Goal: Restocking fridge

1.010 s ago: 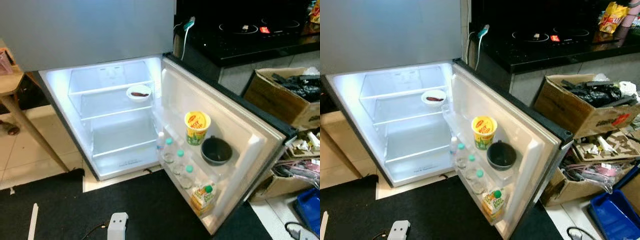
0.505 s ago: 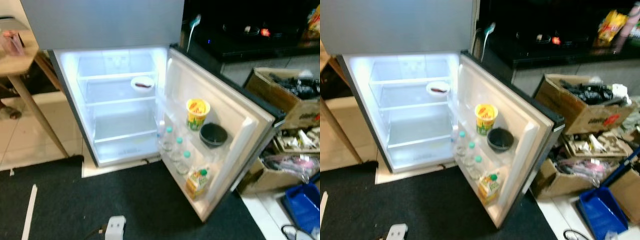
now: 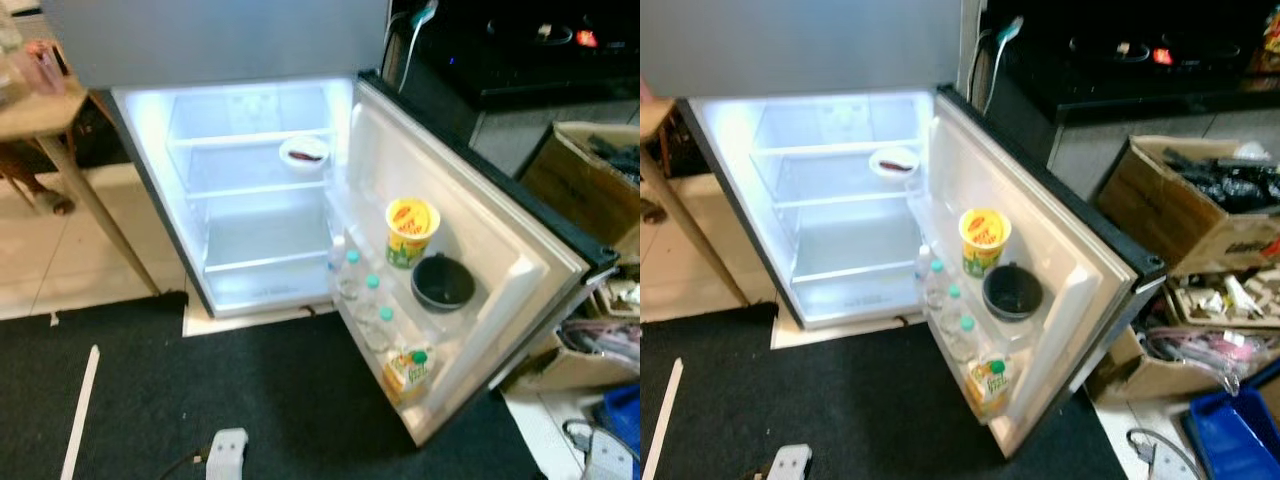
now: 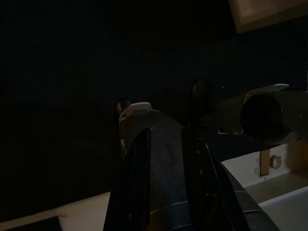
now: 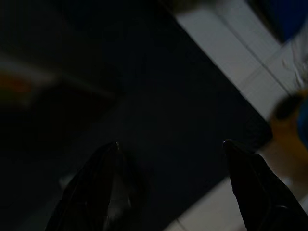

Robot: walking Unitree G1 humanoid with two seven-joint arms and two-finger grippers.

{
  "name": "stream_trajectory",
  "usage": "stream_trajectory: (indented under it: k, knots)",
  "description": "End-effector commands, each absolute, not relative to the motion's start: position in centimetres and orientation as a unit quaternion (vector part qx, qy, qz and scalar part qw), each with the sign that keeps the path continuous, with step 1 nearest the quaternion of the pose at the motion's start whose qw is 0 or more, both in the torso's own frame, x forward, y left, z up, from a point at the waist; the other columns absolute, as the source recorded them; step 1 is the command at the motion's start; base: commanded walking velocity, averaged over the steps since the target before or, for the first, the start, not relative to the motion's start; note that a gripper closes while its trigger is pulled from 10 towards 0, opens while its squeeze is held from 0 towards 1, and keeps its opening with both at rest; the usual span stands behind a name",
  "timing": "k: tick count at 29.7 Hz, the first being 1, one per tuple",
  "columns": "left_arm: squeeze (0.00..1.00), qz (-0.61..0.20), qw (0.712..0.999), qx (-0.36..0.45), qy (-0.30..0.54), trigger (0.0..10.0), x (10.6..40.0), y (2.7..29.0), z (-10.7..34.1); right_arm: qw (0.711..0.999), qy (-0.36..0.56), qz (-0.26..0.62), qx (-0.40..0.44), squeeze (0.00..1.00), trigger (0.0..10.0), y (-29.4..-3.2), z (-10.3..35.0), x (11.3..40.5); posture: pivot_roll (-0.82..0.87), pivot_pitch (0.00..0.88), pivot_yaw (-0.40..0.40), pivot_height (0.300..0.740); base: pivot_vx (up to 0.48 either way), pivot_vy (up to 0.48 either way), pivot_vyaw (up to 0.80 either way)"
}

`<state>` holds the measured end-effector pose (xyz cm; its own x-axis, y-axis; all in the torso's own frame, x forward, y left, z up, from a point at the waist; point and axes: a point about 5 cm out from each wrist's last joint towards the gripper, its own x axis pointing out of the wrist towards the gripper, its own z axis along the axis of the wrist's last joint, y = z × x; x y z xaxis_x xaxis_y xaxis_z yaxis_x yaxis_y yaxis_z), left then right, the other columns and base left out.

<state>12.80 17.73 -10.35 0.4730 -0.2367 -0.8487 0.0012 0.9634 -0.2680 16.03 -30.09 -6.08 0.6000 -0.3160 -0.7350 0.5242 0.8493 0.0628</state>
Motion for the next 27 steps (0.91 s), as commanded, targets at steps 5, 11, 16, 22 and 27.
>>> stream_trajectory:
  k: [5,11,16,22,27]
  knots:
    - [0.0,-0.067,0.837,-0.12,0.53,10.0,11.4,17.7,-10.8,0.9,0.281,-0.268,0.198,0.0,10.0,-31.7,-3.5,19.3,-0.07,0.029,-0.019,0.74,0.0,0.0,0.0]
    - [0.0,-0.066,0.838,-0.125,0.527,10.0,11.5,17.6,-10.8,0.907,0.2,-0.28,0.245,0.0,10.0,-32.7,-0.9,22.3,-0.06,0.031,-0.023,0.74,0.0,0.0,0.0]
    - [0.0,-0.067,0.838,-0.125,0.528,10.0,11.5,17.6,-10.8,0.912,0.181,-0.267,0.253,0.0,10.0,-32.5,-0.2,23.3,-0.06,0.033,-0.023,0.74,0.0,0.0,0.0]
    - [0.0,-0.067,0.838,-0.128,0.526,10.0,11.5,17.5,-10.8,0.923,0.145,-0.234,0.267,0.0,10.0,-31.7,1.1,25.4,-0.06,0.037,-0.022,0.74,0.0,0.0,0.0]
    - [0.0,-0.067,0.838,-0.129,0.525,10.0,11.5,17.5,-10.8,0.925,0.135,-0.234,0.268,0.0,10.0,-31.8,1.6,25.8,-0.06,0.037,-0.021,0.74,0.0,0.0,0.0]
